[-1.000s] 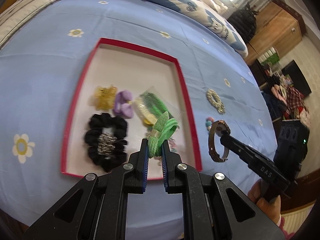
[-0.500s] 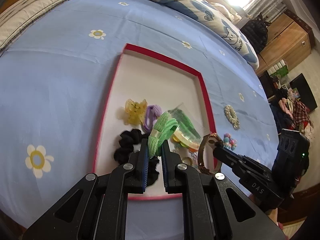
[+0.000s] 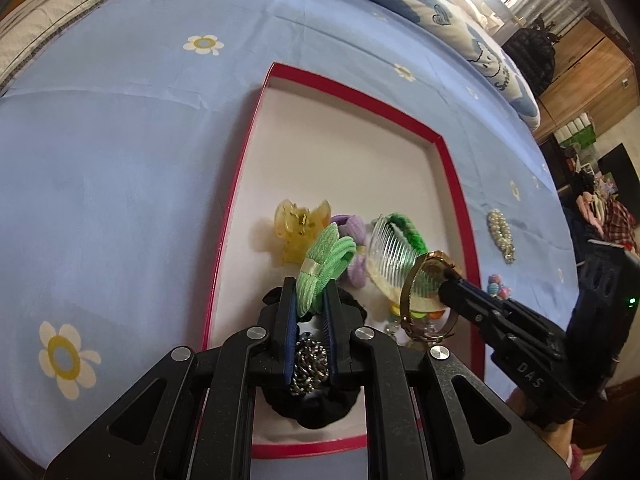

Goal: Organize jewelry
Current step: 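Carry the hair tie into the tray and open the left tool while the right releases the watch there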

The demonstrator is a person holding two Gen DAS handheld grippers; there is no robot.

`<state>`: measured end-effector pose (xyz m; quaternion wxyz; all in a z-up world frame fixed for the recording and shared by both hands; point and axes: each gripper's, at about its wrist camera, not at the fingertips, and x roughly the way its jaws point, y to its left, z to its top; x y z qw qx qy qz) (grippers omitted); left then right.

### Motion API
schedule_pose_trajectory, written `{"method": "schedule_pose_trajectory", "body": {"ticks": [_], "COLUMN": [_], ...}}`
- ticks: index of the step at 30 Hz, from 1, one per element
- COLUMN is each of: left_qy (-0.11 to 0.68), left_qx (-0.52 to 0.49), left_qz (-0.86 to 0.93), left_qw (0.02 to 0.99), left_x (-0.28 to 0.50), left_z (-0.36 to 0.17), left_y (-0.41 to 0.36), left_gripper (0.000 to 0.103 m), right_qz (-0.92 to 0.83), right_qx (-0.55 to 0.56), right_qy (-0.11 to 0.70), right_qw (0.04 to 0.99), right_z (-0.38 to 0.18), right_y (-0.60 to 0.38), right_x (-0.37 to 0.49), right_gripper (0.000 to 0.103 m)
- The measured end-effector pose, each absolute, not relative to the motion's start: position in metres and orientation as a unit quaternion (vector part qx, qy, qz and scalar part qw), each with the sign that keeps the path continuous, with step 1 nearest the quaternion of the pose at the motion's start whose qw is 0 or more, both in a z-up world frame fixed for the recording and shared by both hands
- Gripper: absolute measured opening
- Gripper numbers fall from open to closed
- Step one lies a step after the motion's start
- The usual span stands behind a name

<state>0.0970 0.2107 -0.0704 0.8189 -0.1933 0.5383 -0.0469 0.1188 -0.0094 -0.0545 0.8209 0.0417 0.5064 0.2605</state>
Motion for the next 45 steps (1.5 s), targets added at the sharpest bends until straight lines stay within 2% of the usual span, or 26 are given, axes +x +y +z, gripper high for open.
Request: {"method": "schedule_pose_trajectory", "body": {"ticks": [3,8,10,18,21,23,29,36,38,40,42,44,45], "left_qy": [0.540,0.541,0.542,0.541,0.541,0.539,0.535,0.523,0.519,0.510,0.503,0.499,0.500], "left_qx": [-0.192,-0.183,-0.178,-0.180,-0.181,-0.180,-0.177,-0.184,-0.188,-0.199,-0.204,-0.208,-0.211], "left_qz": [-0.047,-0.044,-0.043,-0.045,-0.046,-0.046,-0.049,-0.058,-0.058,-0.061,-0.059,-0.059,-0.058], "left_qw": [0.818,0.819,0.820,0.820,0.820,0.821,0.825,0.830,0.832,0.835,0.838,0.839,0.838], "left_x": [0.097,0.097,0.097,0.095,0.095,0.094,0.088,0.078,0.073,0.065,0.058,0.052,0.048], "left_z": [-0.073,-0.072,-0.071,-0.069,-0.069,-0.067,-0.060,-0.045,-0.041,-0.035,-0.031,-0.028,-0.027], "left_y": [0.210,0.207,0.205,0.204,0.204,0.204,0.202,0.201,0.201,0.201,0.200,0.199,0.199], "left_gripper": [0.011,0.011,0.017,0.021,0.026,0.030,0.031,0.037,0.042,0.058,0.062,0.065,0.070], "right_qz": [0.265,0.267,0.267,0.267,0.266,0.266,0.268,0.269,0.273,0.275,0.274,0.273,0.273], "right_qx": [0.043,0.045,0.045,0.051,0.052,0.053,0.054,0.062,0.075,0.088,0.099,0.111,0.117], "right_qy": [0.507,0.508,0.507,0.508,0.508,0.507,0.504,0.498,0.498,0.493,0.488,0.483,0.482], "right_qw": [0.819,0.818,0.818,0.818,0.818,0.818,0.820,0.822,0.820,0.821,0.823,0.824,0.824], "right_z": [-0.054,-0.054,-0.054,-0.053,-0.052,-0.051,-0.048,-0.041,-0.038,-0.032,-0.027,-0.023,-0.021], "right_y": [-0.009,-0.009,-0.010,-0.009,-0.009,-0.010,-0.010,-0.015,-0.021,-0.028,-0.035,-0.042,-0.045], "right_x": [0.120,0.121,0.120,0.121,0.121,0.120,0.117,0.111,0.108,0.104,0.099,0.094,0.092], "right_gripper": [0.014,0.014,0.014,0.016,0.017,0.025,0.028,0.030,0.041,0.045,0.047,0.055,0.058]}}
